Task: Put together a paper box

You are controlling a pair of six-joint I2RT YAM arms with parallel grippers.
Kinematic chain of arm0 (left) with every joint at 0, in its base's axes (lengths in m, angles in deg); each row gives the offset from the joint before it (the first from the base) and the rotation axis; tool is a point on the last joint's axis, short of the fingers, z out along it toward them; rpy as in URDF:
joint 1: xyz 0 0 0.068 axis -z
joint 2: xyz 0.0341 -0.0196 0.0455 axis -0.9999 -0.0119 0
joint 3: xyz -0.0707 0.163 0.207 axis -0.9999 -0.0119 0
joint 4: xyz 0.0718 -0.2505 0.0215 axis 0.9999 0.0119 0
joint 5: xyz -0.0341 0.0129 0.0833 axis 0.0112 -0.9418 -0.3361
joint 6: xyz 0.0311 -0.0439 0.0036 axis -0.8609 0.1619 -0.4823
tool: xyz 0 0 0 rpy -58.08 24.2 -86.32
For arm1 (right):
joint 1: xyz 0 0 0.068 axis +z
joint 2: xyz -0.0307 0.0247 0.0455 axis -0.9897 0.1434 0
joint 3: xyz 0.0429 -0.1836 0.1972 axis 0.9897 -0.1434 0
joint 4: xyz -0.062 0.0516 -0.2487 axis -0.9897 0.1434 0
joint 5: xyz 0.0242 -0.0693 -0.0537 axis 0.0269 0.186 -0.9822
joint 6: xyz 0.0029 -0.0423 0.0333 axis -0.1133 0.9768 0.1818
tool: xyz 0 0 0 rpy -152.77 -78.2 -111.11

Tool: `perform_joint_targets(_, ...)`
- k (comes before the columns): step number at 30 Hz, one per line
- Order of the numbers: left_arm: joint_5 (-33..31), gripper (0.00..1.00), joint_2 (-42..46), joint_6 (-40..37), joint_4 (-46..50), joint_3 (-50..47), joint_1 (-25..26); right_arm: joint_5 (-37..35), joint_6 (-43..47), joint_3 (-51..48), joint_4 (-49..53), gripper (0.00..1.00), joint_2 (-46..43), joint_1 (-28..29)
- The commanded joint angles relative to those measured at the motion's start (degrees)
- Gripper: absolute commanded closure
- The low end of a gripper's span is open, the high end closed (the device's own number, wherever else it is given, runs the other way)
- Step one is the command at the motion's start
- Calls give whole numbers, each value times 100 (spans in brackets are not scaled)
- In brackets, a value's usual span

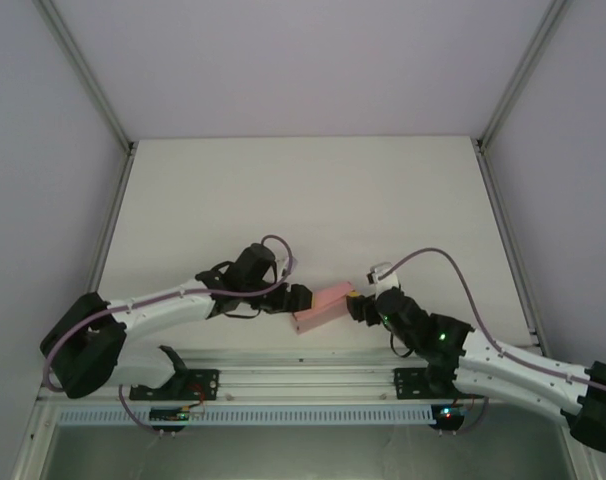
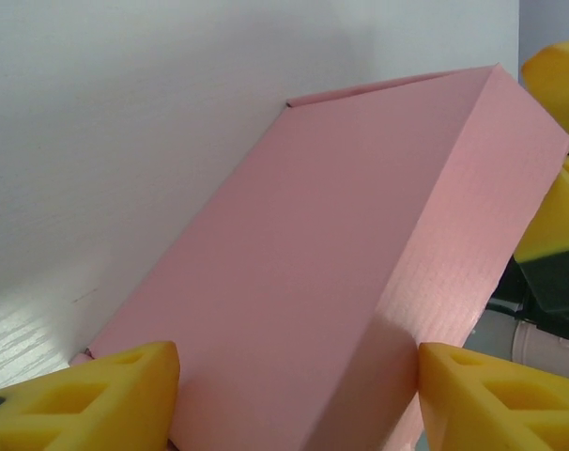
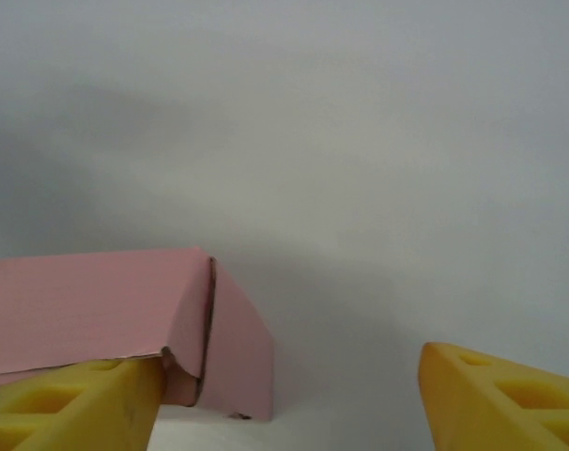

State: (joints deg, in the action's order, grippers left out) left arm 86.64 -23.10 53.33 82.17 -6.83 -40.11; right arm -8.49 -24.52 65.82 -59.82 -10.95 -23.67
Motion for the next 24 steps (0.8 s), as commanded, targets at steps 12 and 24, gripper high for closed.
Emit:
perform_joint_targets(12,-582,41,-320,-339,576,-149,50,4318,-647,1509,2000,21,617,-2227)
perform_joint_targets(24,-475,42,-432,-955,697,18,37,5119,99,1910,725,38,2548,-3072)
